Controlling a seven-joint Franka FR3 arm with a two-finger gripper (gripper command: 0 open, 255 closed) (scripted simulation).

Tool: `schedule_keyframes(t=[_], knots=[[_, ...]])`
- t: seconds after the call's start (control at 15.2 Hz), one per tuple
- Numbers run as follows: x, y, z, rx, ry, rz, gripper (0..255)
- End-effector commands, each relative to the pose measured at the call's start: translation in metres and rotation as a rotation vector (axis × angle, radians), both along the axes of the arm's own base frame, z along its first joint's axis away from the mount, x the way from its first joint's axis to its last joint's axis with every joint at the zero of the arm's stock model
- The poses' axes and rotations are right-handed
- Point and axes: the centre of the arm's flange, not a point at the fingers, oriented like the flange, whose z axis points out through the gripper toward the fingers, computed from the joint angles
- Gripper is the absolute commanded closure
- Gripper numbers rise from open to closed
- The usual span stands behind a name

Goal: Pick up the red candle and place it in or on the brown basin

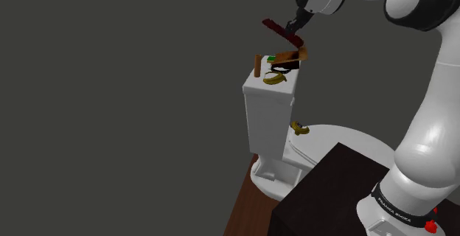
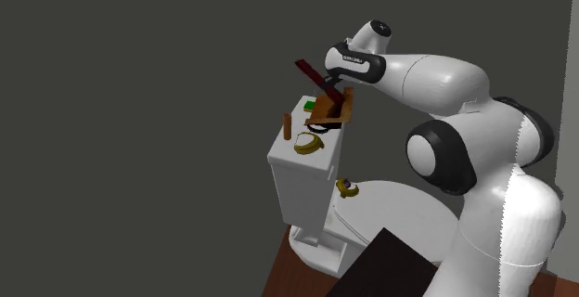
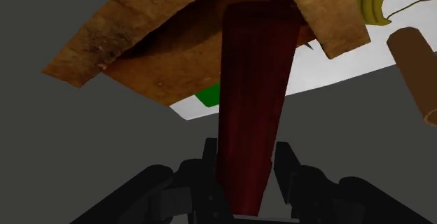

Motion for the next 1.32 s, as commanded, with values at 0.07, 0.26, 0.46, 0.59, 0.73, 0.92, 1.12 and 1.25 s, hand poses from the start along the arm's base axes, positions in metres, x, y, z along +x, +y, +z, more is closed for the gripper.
schedule_keyframes(t=[0.07,0.26,0.46,0.59,0.73,0.92,1.12,1.25], knots=[[0.004,-0.041,-0.011,0.000,-0.002,0.002,255],[0.009,-0.079,-0.021,0.000,-0.002,0.002,255],[0.009,-0.079,-0.029,0.000,-0.002,0.002,255],[0.009,-0.079,-0.029,0.000,-0.002,0.002,255],[0.009,-0.079,-0.029,0.000,-0.002,0.002,255],[0.009,-0.079,-0.029,0.000,-0.002,0.002,0],[0.009,-0.079,-0.029,0.000,-0.002,0.002,0],[0.009,-0.079,-0.029,0.000,-0.002,0.002,0]])
